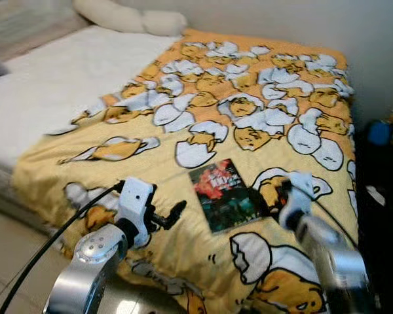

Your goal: Clean up the room

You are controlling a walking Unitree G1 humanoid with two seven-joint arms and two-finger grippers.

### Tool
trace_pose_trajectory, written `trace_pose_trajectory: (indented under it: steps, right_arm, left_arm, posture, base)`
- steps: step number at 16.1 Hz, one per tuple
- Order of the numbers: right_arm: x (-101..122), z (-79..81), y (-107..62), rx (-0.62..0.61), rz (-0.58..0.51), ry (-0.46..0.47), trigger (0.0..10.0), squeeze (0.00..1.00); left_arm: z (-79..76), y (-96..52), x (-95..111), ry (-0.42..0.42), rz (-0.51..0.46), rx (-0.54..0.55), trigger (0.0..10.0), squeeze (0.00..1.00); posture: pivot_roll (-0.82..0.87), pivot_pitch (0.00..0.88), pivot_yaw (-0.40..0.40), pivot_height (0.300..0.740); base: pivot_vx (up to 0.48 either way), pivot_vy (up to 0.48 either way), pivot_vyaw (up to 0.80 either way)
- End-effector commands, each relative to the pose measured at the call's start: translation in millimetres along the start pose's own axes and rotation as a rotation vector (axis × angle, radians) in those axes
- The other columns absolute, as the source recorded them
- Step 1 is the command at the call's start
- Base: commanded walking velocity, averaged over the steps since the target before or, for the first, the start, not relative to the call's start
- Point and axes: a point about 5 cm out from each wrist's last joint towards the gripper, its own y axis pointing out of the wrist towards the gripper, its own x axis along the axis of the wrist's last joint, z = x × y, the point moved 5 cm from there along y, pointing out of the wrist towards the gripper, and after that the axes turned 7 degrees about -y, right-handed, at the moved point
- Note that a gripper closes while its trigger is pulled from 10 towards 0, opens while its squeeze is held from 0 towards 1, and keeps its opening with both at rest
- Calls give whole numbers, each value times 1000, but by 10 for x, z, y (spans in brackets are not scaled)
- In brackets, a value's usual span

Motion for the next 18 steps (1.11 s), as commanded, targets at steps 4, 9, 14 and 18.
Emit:
trace_pose_trajectory:
  steps: [4,9,14,18]
  right_arm:
    - [10,-103,148,46,36,-16,10000,1000]
    - [17,-222,311,20,83,-43,10000,1000]
    - [-35,-447,322,-82,135,37,10000,1000]
    - [-7,-536,343,-158,180,23,10000,0]
  left_arm:
    - [52,-3,53,-3,20,-36,10000,0]
    - [16,20,134,24,42,-93,10000,0]
    - [-98,23,266,21,67,-207,10000,0]
    - [-59,107,358,17,73,-204,10000,0]
  posture:
    - [-15,0,-8,740]
    - [-1,0,5,740]
    - [26,51,34,740]
    - [14,108,49,740]
  base:
    - [0,0,0]
    - [0,0,0]
    - [0,0,0]
    - [0,0,0]
